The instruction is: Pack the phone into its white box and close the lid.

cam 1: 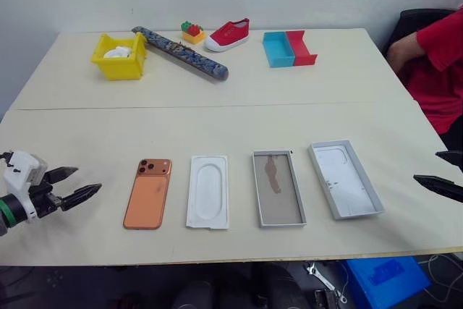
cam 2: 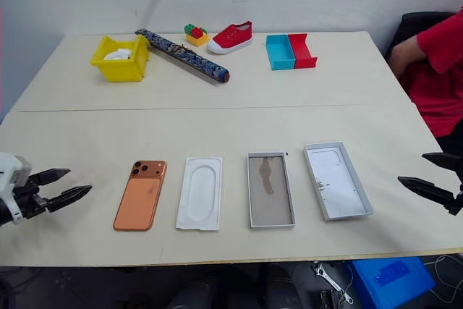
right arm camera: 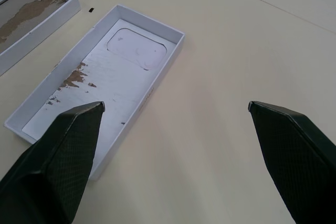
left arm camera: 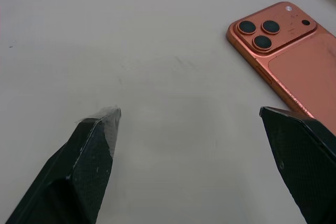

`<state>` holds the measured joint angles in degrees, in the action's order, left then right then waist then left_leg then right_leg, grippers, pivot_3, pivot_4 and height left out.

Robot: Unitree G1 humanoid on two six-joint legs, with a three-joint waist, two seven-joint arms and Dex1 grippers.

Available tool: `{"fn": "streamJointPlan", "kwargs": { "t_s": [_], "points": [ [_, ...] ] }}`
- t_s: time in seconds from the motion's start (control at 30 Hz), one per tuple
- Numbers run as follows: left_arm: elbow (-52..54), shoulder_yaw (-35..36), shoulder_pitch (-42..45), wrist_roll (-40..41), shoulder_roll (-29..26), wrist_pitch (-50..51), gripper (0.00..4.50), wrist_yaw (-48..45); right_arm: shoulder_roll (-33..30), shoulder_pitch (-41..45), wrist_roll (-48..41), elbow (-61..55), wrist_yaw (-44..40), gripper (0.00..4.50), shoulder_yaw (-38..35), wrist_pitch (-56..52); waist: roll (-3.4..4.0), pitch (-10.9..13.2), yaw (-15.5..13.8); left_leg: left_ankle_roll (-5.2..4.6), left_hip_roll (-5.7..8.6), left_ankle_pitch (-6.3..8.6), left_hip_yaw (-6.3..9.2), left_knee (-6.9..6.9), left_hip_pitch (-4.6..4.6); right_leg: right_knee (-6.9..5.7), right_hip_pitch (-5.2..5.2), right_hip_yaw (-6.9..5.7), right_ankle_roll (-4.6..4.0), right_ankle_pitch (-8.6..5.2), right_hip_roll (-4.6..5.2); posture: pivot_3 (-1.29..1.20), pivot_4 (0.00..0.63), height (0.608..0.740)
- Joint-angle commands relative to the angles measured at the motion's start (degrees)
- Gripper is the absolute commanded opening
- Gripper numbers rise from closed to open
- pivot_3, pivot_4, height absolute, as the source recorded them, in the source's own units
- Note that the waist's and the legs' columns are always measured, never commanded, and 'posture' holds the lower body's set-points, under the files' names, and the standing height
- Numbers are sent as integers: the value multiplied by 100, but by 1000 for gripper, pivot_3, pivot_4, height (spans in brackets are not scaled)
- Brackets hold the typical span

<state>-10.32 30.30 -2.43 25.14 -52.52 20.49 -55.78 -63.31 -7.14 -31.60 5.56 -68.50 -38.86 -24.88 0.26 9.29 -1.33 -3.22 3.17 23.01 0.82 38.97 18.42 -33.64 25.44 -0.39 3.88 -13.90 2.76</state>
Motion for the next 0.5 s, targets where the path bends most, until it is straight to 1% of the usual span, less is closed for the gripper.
{"fn": "streamJointPlan", "kwargs": {
  "t_s": [0.03, 0.27, 0.5],
  "points": [
    [-122, -93, 156, -65, -36, -138, 4454, -45, 5, -1, -62, -222, 41, 4500, -348, -68, 1, 0, 0, 0, 0, 0, 0, 0, 0, 0, 0, 0, 0, 0, 0, 0, 150, 740],
    [-235, -244, 394, -71, -71, -101, 4454, -15, 78, -81, 3, -243, 99, 4500, -394, -19, 0, 0, 1, 3, 0, -2, 0, 1, 0, -1, 0, 0, 2, 1, 0, 0, 150, 740],
    [-157, -256, 295, -105, -41, -81, 4454, 44, 97, -30, 32, -216, 172, 4500, -377, 3, 0, 0, 2, 7, 0, -4, -1, 0, 0, -1, 0, 0, 3, 1, 0, 0, 150, 740]
  ]
}}
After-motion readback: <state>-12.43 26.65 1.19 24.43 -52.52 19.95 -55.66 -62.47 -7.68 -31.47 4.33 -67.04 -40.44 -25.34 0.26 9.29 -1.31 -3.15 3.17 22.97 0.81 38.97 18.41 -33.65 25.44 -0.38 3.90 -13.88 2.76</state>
